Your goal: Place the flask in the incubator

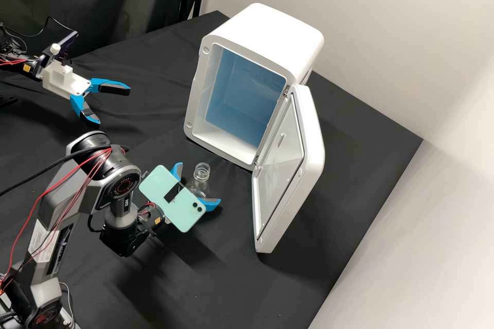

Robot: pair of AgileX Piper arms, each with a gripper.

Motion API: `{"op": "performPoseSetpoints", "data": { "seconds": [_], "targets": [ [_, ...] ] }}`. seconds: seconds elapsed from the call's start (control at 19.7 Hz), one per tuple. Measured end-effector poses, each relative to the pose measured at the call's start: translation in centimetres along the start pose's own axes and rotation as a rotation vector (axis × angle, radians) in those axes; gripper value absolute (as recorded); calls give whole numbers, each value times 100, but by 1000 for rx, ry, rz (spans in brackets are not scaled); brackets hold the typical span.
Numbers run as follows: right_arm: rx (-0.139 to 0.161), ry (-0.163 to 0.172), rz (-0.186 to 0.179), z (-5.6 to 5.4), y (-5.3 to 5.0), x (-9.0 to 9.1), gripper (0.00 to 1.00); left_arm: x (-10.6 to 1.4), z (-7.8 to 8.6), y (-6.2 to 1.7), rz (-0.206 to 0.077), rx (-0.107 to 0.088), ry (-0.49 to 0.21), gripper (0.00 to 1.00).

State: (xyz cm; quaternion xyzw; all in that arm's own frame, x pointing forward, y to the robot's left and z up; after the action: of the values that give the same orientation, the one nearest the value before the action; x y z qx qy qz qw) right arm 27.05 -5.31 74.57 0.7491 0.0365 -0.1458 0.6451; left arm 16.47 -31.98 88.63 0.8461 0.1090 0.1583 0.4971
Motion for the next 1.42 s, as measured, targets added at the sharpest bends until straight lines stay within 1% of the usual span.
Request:
{"op": "performPoseSetpoints", "data": {
  "seconds": [0.15, 0.41, 1.42],
  "targets": [
    [6, -10, 14, 9, 13, 0, 0, -1, -3, 1, 0, 0, 1, 100],
    [6, -10, 14, 9, 13, 0, 0, -9, -24, 5, 3, -2, 12, 100],
    [6, -8, 12, 3, 5, 1, 0, -9, -24, 5, 3, -2, 12, 100]
  ]
}}
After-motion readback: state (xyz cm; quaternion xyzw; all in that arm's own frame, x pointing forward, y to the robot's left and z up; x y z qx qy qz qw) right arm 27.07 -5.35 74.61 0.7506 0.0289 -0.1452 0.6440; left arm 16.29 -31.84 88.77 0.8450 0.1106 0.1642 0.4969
